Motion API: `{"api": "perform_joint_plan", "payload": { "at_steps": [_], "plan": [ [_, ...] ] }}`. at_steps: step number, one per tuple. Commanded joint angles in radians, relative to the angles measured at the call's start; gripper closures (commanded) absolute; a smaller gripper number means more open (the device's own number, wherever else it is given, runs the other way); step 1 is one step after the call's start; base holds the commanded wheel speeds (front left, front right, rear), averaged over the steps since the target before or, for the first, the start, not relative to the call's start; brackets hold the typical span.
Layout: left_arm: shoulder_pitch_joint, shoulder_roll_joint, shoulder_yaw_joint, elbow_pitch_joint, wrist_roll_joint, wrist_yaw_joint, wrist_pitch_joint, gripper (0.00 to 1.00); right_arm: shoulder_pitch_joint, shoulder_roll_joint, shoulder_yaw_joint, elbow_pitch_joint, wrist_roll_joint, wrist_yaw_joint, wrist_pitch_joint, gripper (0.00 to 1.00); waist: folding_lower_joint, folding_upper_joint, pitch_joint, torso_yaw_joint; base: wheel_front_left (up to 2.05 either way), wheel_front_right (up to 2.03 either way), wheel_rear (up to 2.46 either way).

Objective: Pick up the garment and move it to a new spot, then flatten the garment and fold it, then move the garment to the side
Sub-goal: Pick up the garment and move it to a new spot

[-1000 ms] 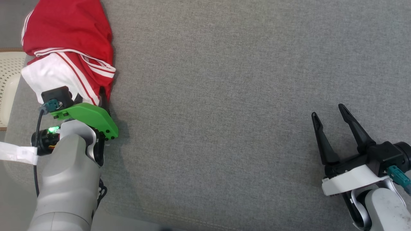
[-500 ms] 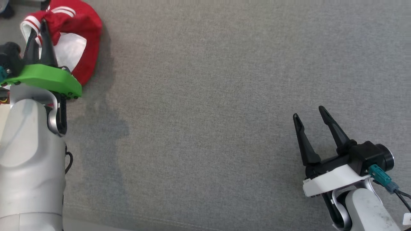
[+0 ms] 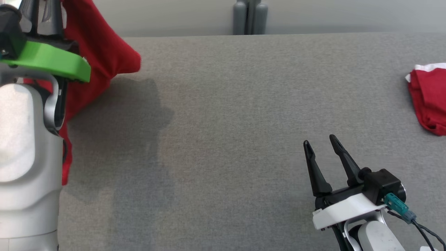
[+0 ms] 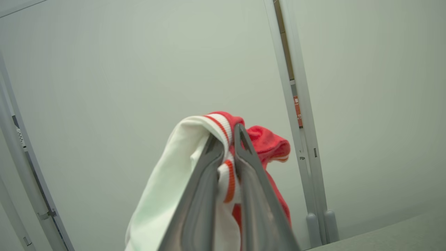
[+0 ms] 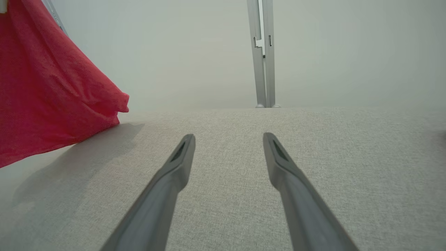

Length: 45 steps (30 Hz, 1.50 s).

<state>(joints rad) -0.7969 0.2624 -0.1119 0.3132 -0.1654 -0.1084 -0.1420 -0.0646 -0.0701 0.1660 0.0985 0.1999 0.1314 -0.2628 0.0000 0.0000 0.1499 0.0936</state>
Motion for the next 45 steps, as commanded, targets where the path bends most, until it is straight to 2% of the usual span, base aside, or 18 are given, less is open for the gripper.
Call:
{"api": "perform_joint_plan", "payload": {
  "at_steps": [1, 6, 11, 20, 26, 31, 39, 40, 41, 42, 43, 44, 45],
  "plan": [
    [-0.017, -0.004, -0.016, -0.022, 0.000, -0.006, 0.017, 1.00, 0.015, 0.005, -0.001, 0.001, 0.009, -0.001, -0.003, 0.00, 0.0000, 0.0000, -0.090, -0.127, 0.00, 0.00, 0.00],
    [-0.074, -0.025, -0.089, -0.092, -0.017, -0.014, 0.079, 1.00, 0.001, 0.014, 0.000, -0.006, 0.013, -0.001, -0.003, 0.00, 0.0000, 0.0000, -0.075, -0.203, 0.00, 0.00, 0.00],
    [-0.120, -0.053, -0.142, -0.117, -0.031, -0.018, 0.091, 1.00, -0.026, 0.017, 0.001, -0.011, 0.013, -0.001, -0.003, 0.00, 0.0000, 0.0000, -0.049, -0.278, 0.00, 0.00, 0.00],
    [-0.064, -0.080, -0.198, -0.056, -0.057, -0.020, 0.088, 1.00, -0.030, 0.020, -0.003, -0.019, 0.044, -0.001, -0.003, 0.00, 0.0000, 0.0000, -0.007, -0.376, 0.00, 0.00, 0.00],
    [0.061, -0.105, -0.231, 0.059, -0.086, -0.015, 0.066, 1.00, -0.035, 0.020, -0.012, -0.027, 0.057, -0.001, -0.003, 0.00, 0.0000, 0.0000, 0.059, -0.379, 0.00, 0.00, 0.00],
    [0.179, -0.114, -0.250, 0.230, -0.096, -0.001, 0.023, 1.00, -0.056, 0.020, -0.008, -0.032, 0.064, -0.001, -0.003, 0.00, 0.0000, 0.0000, 0.107, -0.364, 0.00, 0.00, 0.00],
    [0.295, -0.173, -0.255, 0.420, -0.152, 0.010, -0.065, 1.00, -0.056, 0.019, -0.014, -0.015, 0.032, -0.001, -0.003, 0.00, 0.0000, 0.0000, 0.087, -0.297, 0.00, 0.00, 0.00],
    [0.304, -0.177, -0.254, 0.429, -0.157, 0.016, -0.072, 0.98, -0.053, 0.019, -0.011, -0.013, 0.029, -0.001, -0.003, 0.00, 0.0000, 0.0000, 0.078, -0.288, 0.00, 0.00, 0.00],
    [0.316, -0.183, -0.259, 0.437, -0.159, 0.019, -0.083, 0.70, -0.049, 0.019, -0.013, -0.011, 0.025, -0.001, -0.003, 0.00, 0.0000, 0.0000, 0.065, -0.274, 0.00, 0.00, 0.00],
    [0.330, -0.188, -0.255, 0.437, -0.167, 0.024, -0.095, 0.51, -0.044, 0.019, -0.010, -0.009, 0.023, -0.001, -0.003, 0.00, 0.0000, 0.0000, 0.052, -0.262, 0.00, 0.00, 0.00],
    [0.343, -0.192, -0.250, 0.433, -0.175, 0.029, -0.104, 0.08, -0.040, 0.019, -0.010, -0.007, 0.022, -0.001, -0.003, 0.00, 0.0000, 0.0000, 0.039, -0.251, 0.00, 0.00, 0.00],
    [0.363, -0.196, -0.244, 0.423, -0.179, 0.036, -0.112, 0.00, -0.034, 0.019, -0.004, -0.004, 0.019, -0.001, -0.003, 0.00, 0.0000, 0.0000, 0.024, -0.239, 0.00, 0.00, 0.00],
    [0.379, -0.199, -0.239, 0.408, -0.180, 0.047, -0.117, 0.00, -0.031, 0.019, -0.001, -0.001, 0.018, -0.001, -0.003, 0.00, 0.0000, 0.0000, 0.012, -0.230, 0.00, 0.00, 0.00]
  ]
}}
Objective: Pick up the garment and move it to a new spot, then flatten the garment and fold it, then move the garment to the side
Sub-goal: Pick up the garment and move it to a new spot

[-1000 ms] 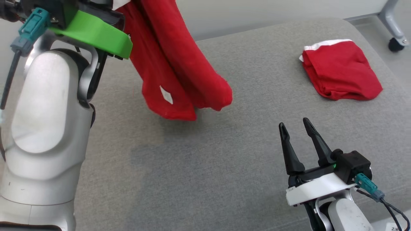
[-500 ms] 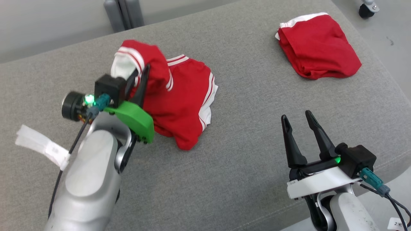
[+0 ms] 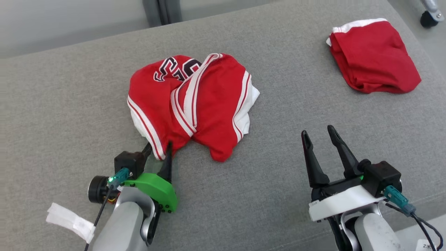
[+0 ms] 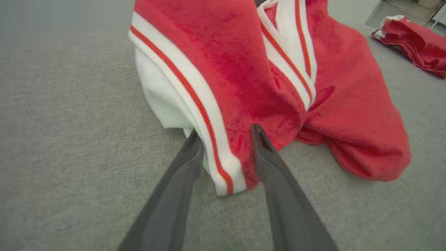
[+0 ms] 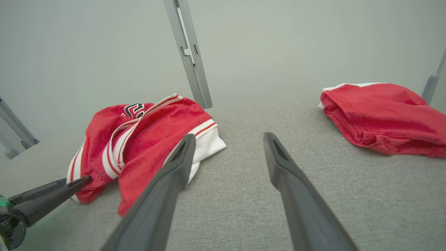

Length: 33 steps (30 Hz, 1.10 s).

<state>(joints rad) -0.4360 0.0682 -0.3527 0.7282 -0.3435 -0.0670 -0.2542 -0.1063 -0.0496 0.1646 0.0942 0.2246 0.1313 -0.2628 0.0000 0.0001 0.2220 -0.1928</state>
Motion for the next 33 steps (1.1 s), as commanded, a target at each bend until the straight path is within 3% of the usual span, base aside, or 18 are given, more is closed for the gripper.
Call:
{"api": "perform_joint_plan", "payload": {
  "at_steps": [1, 6, 11, 17, 21, 28, 33],
  "plan": [
    [0.042, -0.006, 0.013, -0.033, -0.002, 0.022, -0.009, 0.00, 0.018, -0.002, 0.005, 0.005, -0.009, -0.001, -0.003, 0.00, 0.0000, -0.0001, -0.075, 0.069, 0.00, 0.00, 0.00],
    [0.197, -0.010, 0.091, -0.276, 0.006, 0.061, -0.011, 0.00, 0.048, -0.002, 0.013, 0.016, -0.008, -0.001, -0.003, 0.00, 0.0000, -0.0001, -0.137, 0.132, 0.00, 0.00, 0.00],
    [0.380, -0.015, 0.182, -0.522, 0.089, 0.096, -0.011, 0.00, 0.076, -0.002, 0.044, 0.032, -0.010, -0.001, -0.003, 0.00, 0.0000, -0.0001, -0.195, 0.167, 0.00, 0.00, 0.00],
    [0.538, -0.017, 0.243, -0.697, 0.155, 0.084, -0.010, 0.00, 0.112, -0.002, 0.067, 0.026, -0.011, -0.001, -0.003, 0.00, 0.0000, -0.0001, -0.250, 0.183, 0.00, 0.00, 0.00],
    [0.617, -0.017, 0.232, -0.747, 0.173, 0.072, -0.010, 0.00, 0.155, -0.002, 0.061, 0.030, -0.014, -0.001, -0.003, 0.00, 0.0000, -0.0001, -0.289, 0.189, 0.00, 0.00, 0.00],
    [0.694, -0.017, 0.224, -0.765, 0.175, 0.112, -0.010, 0.00, 0.214, -0.001, 0.032, 0.039, -0.021, -0.001, -0.003, 0.00, 0.0000, -0.0001, -0.323, 0.185, 0.00, 0.00, 0.00],
    [0.704, -0.017, 0.218, -0.757, 0.173, 0.114, -0.010, 0.00, 0.227, -0.001, 0.015, 0.037, -0.020, -0.001, -0.003, 0.00, 0.0000, -0.0001, -0.329, 0.182, 0.00, 0.00, 0.00]
  ]
}}
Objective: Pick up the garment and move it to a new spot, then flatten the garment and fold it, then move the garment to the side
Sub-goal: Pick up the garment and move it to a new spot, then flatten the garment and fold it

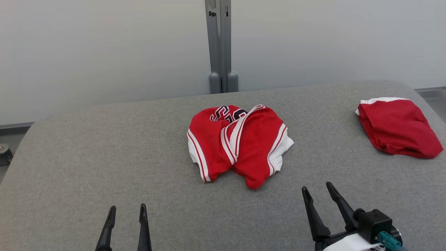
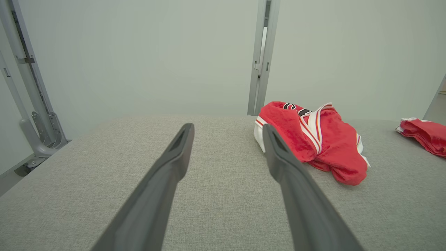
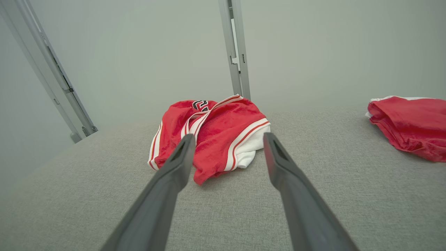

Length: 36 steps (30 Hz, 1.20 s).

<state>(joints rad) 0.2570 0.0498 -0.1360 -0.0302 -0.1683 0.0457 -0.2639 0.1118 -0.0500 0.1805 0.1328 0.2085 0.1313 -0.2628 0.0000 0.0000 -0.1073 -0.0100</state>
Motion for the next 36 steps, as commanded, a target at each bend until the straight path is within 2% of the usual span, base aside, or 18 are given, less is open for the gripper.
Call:
{"api": "perform_joint_plan", "payload": {
  "at_steps": [1, 19, 36],
  "plan": [
    [0.010, 0.002, 0.002, 0.002, -0.002, 0.000, 0.000, 0.00, 0.009, -0.001, -0.003, -0.002, -0.005, -0.001, -0.003, 0.00, 0.0000, 0.0000, 0.000, -0.001, 0.00, 0.00, 0.00],
    [-0.007, 0.002, -0.002, 0.032, 0.023, -0.014, -0.001, 0.00, -0.004, -0.001, -0.011, -0.013, 0.017, -0.001, -0.003, 0.00, 0.0000, 0.0000, 0.016, -0.013, 0.00, 0.00, 0.00],
    [-0.012, 0.002, -0.025, 0.044, 0.034, 0.001, -0.001, 0.00, -0.014, -0.001, -0.004, -0.010, 0.034, -0.001, -0.003, 0.00, 0.0000, 0.0000, 0.019, -0.013, 0.00, 0.00, 0.00]
  ]
}}
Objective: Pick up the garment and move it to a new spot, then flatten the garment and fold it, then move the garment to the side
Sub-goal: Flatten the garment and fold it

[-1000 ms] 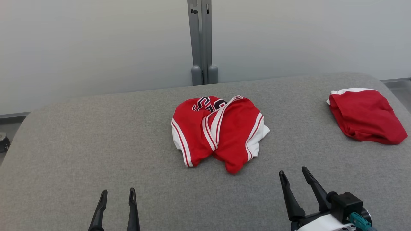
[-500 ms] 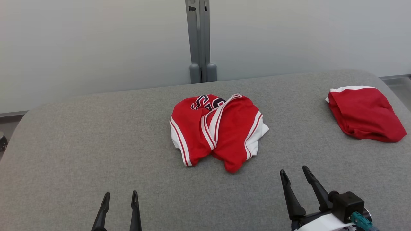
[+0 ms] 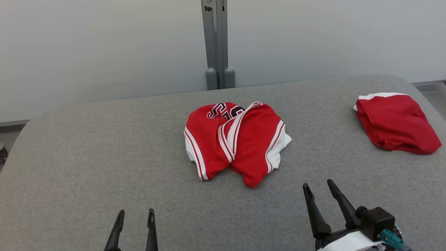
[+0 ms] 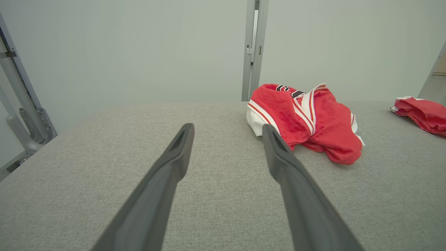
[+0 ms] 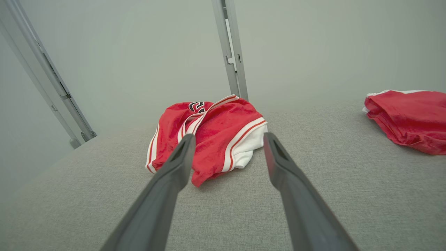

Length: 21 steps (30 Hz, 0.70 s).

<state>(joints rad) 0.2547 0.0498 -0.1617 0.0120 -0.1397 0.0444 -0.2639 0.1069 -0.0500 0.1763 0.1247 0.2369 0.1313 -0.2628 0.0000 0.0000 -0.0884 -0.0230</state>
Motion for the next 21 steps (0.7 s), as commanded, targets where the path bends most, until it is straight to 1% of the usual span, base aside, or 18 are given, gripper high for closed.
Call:
{"api": "perform_joint_plan", "payload": {
  "at_steps": [1, 21],
  "plan": [
    [-0.010, 0.002, 0.001, 0.003, 0.005, 0.004, -0.001, 0.00, -0.009, -0.001, 0.000, -0.002, 0.006, -0.001, -0.003, 0.00, 0.0000, 0.0000, 0.000, 0.001, 0.00, 0.00, 0.00],
    [-0.017, 0.002, -0.005, 0.002, 0.004, 0.012, -0.001, 0.00, -0.008, -0.001, 0.002, -0.012, 0.007, -0.001, -0.003, 0.00, 0.0000, 0.0000, 0.018, -0.001, 0.00, 0.00, 0.00]
  ]
}}
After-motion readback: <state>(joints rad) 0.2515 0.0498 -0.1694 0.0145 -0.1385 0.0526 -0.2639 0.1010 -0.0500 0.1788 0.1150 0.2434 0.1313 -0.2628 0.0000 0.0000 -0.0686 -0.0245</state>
